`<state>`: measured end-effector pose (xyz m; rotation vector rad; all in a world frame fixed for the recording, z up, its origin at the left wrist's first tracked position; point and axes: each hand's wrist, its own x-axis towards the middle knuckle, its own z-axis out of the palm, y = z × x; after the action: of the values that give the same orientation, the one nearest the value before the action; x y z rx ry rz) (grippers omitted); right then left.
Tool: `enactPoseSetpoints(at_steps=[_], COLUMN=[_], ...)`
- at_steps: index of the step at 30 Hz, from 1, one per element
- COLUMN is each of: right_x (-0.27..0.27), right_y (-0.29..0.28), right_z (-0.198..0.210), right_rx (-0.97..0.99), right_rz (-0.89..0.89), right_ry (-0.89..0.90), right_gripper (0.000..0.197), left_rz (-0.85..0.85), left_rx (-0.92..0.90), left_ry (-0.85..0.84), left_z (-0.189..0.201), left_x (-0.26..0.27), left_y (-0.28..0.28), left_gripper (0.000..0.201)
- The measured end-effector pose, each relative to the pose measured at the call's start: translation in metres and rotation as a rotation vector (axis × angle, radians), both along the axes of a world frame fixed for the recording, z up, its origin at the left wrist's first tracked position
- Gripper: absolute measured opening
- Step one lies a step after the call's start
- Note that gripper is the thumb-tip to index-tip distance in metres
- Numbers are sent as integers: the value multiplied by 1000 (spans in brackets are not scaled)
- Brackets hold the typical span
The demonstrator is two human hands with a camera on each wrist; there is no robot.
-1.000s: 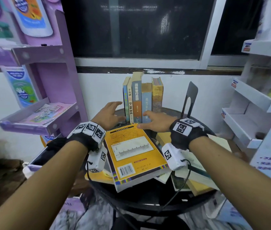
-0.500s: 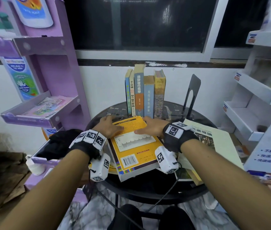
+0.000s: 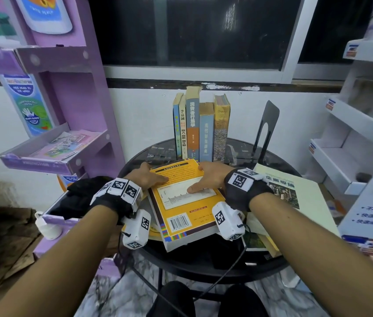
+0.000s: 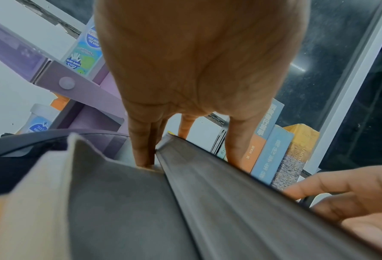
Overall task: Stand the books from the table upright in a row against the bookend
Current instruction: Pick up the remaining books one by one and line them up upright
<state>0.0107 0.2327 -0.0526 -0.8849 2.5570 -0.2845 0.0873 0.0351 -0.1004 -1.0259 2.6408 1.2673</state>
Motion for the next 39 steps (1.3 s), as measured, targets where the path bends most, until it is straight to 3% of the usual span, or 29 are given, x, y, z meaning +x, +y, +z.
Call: enactPoseSetpoints(at_steps=[14,18,23,26,28,32,39], right_x=[-2,-4,-5,-28,-40,-14,-17], right_y=[-7,-5,-2,-9,-11,1,1], right_z=[-5,-2,9,4,2,35,54], right_rx=[-30,-35,-68,-133,-171,-264,-509], right_rz=[-54,-62,-94,-100,-104,-154,-159], right_ry=[35,34,-13,-8,-23,-25,119], right_gripper=[68,51,72,128,149,131,129], left_rz=[-11,31,44,50,55,72,93], left_rx=[-218,-203,-168,-152,-144,-124,-164], left_ry=[24,104,204,265,322,483,708], left_z=[15,21,36,50,60,80,120], left_x=[1,6,7,5,5,6,7], left_y=[9,8,13,13,12,12,13], left_gripper=[73,75,71,69,68,68,72])
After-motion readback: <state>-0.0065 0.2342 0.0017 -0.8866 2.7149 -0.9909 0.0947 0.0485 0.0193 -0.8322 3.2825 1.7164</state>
